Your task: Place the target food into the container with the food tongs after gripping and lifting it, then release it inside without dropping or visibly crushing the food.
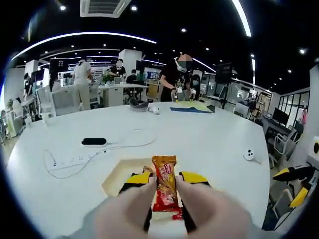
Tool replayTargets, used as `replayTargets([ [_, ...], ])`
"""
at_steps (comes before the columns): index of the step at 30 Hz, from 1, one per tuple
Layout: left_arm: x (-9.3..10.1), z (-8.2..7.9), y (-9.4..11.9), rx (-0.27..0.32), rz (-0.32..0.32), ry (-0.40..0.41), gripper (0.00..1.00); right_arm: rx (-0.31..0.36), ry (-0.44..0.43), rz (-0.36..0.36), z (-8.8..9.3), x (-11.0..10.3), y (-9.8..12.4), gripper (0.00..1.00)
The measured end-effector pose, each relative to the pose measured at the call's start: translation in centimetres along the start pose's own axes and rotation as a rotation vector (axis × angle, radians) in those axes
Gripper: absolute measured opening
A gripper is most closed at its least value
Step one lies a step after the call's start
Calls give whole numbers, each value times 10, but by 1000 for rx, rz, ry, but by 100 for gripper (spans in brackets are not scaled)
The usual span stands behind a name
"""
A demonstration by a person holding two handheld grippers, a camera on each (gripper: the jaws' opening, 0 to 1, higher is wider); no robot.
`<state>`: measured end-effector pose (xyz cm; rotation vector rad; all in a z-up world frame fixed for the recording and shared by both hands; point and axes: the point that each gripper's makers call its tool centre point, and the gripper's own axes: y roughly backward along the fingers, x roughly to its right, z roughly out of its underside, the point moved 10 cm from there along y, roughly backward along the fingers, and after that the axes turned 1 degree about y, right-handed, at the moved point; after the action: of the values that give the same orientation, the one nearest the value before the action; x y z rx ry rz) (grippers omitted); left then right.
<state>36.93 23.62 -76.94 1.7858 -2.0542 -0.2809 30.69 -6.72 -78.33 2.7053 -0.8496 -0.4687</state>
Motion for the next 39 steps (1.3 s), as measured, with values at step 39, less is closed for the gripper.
replayTargets([
  [39,13,-43,-68,-47,33,-13,20,-20,-45,34,-2,36,15,57],
])
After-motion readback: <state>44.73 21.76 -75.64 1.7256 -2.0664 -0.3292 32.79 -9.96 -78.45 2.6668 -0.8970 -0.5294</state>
